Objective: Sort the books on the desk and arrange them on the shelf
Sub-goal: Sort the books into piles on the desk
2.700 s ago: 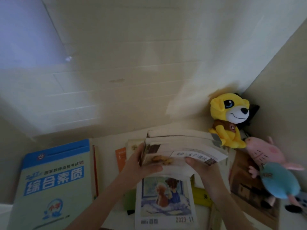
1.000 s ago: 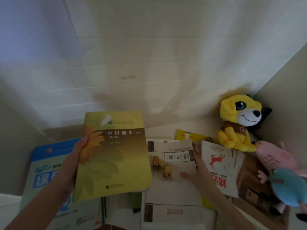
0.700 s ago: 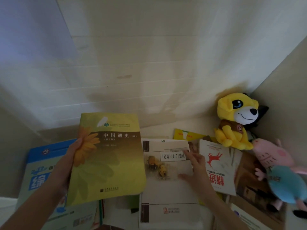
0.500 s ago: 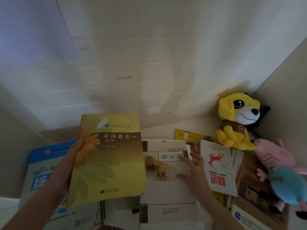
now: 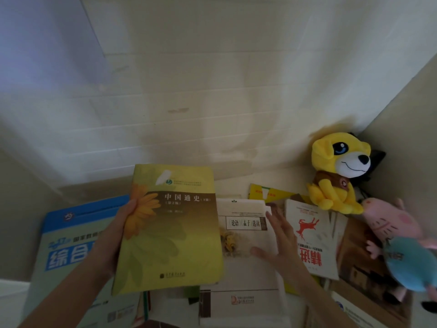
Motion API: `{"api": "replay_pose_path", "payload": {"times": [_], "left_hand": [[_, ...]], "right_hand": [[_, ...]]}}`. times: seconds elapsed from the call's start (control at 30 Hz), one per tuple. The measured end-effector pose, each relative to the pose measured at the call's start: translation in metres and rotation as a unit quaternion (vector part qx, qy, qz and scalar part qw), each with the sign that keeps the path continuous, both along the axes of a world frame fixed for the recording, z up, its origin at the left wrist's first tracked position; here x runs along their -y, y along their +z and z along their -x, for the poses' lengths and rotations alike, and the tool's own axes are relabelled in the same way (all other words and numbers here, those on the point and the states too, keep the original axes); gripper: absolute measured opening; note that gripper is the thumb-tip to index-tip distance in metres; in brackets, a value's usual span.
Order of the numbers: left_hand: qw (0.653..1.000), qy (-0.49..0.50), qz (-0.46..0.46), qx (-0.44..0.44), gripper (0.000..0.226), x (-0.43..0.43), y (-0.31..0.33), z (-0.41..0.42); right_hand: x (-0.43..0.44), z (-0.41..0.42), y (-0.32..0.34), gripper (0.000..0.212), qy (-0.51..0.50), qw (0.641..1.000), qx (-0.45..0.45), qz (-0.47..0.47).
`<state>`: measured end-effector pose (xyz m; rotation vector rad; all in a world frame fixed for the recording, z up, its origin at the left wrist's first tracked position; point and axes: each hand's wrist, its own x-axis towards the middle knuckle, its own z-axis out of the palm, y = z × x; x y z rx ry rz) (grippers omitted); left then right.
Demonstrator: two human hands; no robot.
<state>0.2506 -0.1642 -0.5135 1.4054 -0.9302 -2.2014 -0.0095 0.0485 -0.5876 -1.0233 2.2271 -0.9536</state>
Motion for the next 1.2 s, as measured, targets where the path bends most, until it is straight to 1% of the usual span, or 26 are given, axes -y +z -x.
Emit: {"api": "replay_pose_path", "payload": {"times": [0.03,0.07,0.1,0.13,0.17,0.2,0.23,0.3,0.37,0.4,0.43,0.47,0.5,0.57,0.6,0.63,0.7,0.77,0.8,0.87,0.93,1.0,1.03,1.1,1.13,1.2], "left_hand": [[1.000,-0.007,-0.007,-0.024,0.050,0.000,-0.003,0.006],[1.000,-0.015,-0.001,-0.007,0.048,-0.007,0.005,0.014],[0.999,-0.034,0.007,-0.026,0.045,-0.012,0.005,0.019],[0.999,-0.041,0.018,-0.030,0.043,-0.018,0.007,0.026],[0.998,-0.049,0.027,-0.037,0.042,-0.023,0.006,0.032],[0.997,-0.057,0.029,-0.036,0.041,-0.031,0.007,0.039],[0.996,-0.073,0.028,-0.038,0.041,-0.036,0.001,0.043],[0.996,-0.084,0.031,-0.031,0.042,-0.048,0.003,0.051],[0.993,-0.109,0.036,-0.040,0.053,-0.051,0.001,0.065],[0.987,-0.133,0.067,-0.061,0.074,-0.057,0.000,0.065],[0.983,-0.141,0.088,-0.071,0.110,-0.057,-0.008,0.065],[0.981,-0.146,0.116,-0.052,0.136,-0.059,-0.008,0.066],[0.978,-0.155,0.108,-0.085,0.133,-0.062,-0.011,0.067],[0.984,-0.154,0.067,-0.065,0.072,-0.076,-0.002,0.084],[0.986,-0.153,0.058,-0.043,0.057,-0.080,-0.002,0.088],[0.985,-0.152,0.069,-0.033,0.054,-0.085,-0.010,0.085],[0.980,-0.169,0.102,-0.019,0.046,-0.091,-0.020,0.088],[0.978,-0.177,0.113,-0.005,0.025,-0.096,-0.020,0.095],[0.975,-0.182,0.125,0.007,0.021,-0.099,-0.019,0.096],[0.962,-0.205,0.170,0.069,0.031,-0.102,-0.023,0.091],[0.922,-0.253,0.249,0.155,0.046,-0.098,-0.034,0.085],[0.902,-0.281,0.276,0.178,0.052,-0.096,-0.041,0.081],[0.896,-0.287,0.286,0.180,0.055,-0.096,-0.044,0.081],[0.884,-0.299,0.306,0.189,0.060,-0.097,-0.045,0.082],[0.879,-0.301,0.313,0.197,0.063,-0.096,-0.046,0.083],[0.869,-0.307,0.320,0.221,0.071,-0.095,-0.052,0.084]], "right_hand": [[0.002,-0.002,0.011,0.114,-0.016,0.997,0.078,0.022],[0.004,-0.004,0.021,0.119,-0.033,0.982,0.180,0.047],[0.007,-0.006,0.030,0.121,-0.043,0.953,0.293,0.072],[0.009,-0.009,0.039,0.115,-0.038,0.918,0.386,0.084],[0.011,-0.010,0.047,0.100,-0.031,0.890,0.447,0.081],[0.013,-0.011,0.052,0.086,-0.012,0.874,0.481,0.071],[0.013,-0.011,0.056,0.081,0.002,0.866,0.496,0.065],[0.009,-0.009,0.056,0.099,0.004,0.866,0.496,0.065],[0.002,-0.008,0.054,0.105,-0.018,0.845,0.529,0.081],[-0.001,-0.008,0.053,0.105,-0.026,0.833,0.546,0.084],[-0.004,-0.008,0.051,0.105,-0.038,0.829,0.553,0.080],[-0.006,-0.008,0.050,0.104,-0.047,0.826,0.556,0.079],[-0.008,-0.007,0.051,0.103,-0.056,0.824,0.558,0.081],[-0.014,-0.005,0.051,0.095,-0.070,0.824,0.554,0.097],[-0.017,-0.002,0.049,0.088,-0.086,0.831,0.540,0.106],[-0.020,0.000,0.047,0.085,-0.105,0.847,0.510,0.108],[-0.024,0.002,0.038,0.096,-0.123,0.891,0.428,0.091],[-0.026,0.000,0.034,0.110,-0.122,0.913,0.382,0.071],[-0.026,-0.002,0.031,0.112,-0.119,0.918,0.371,0.066],[-0.026,-0.005,0.027,0.112,-0.108,0.931,0.344,0.066],[-0.027,-0.006,0.025,0.115,-0.101,0.943,0.311,0.066],[-0.025,-0.006,0.024,0.115,-0.101,0.945,0.307,0.053],[-0.024,-0.006,0.024,0.111,-0.103,0.942,0.317,0.047],[-0.027,-0.002,0.021,0.098,-0.134,0.923,0.357,0.040],[-0.029,0.000,0.018,0.090,-0.155,0.905,0.393,0.042],[-0.031,0.001,0.018,0.064,-0.180,0.875,0.445,0.056]]}}
